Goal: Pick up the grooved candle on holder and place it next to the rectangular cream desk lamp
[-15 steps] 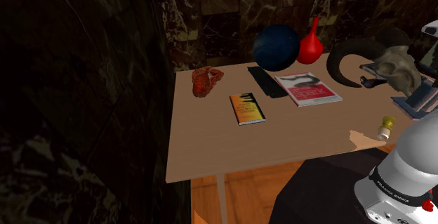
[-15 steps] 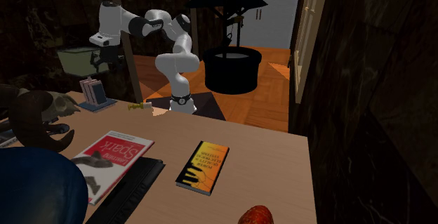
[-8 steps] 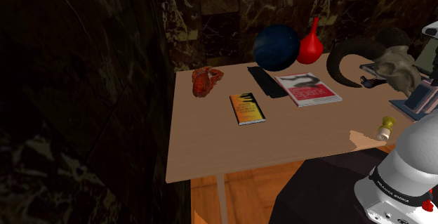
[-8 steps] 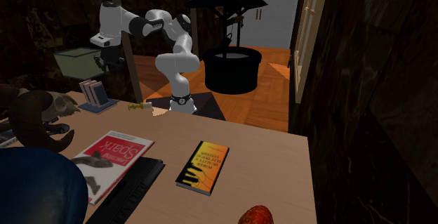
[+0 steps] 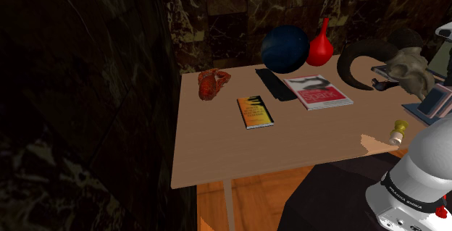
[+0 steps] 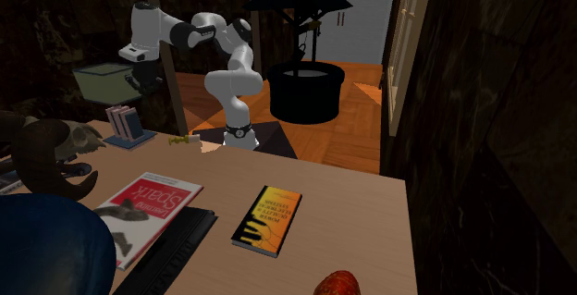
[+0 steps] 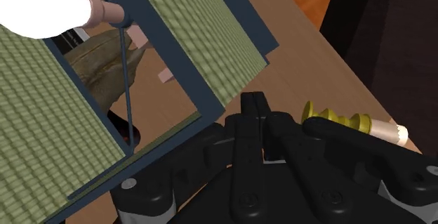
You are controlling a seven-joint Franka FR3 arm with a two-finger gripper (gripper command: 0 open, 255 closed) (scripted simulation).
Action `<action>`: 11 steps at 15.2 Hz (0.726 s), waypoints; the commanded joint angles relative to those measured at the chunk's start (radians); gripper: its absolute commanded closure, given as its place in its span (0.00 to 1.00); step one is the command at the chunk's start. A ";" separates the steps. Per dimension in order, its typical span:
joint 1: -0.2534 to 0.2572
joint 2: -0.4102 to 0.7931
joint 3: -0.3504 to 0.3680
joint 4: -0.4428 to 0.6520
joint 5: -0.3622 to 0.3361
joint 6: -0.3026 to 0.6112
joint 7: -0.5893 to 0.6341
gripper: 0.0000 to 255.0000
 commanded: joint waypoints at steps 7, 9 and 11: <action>0.046 0.046 -0.128 -0.091 -0.020 0.041 -0.025 0.00; 0.063 0.064 -0.173 -0.121 -0.030 0.057 -0.033 0.00; 0.082 0.084 -0.221 -0.150 -0.041 0.073 -0.040 0.00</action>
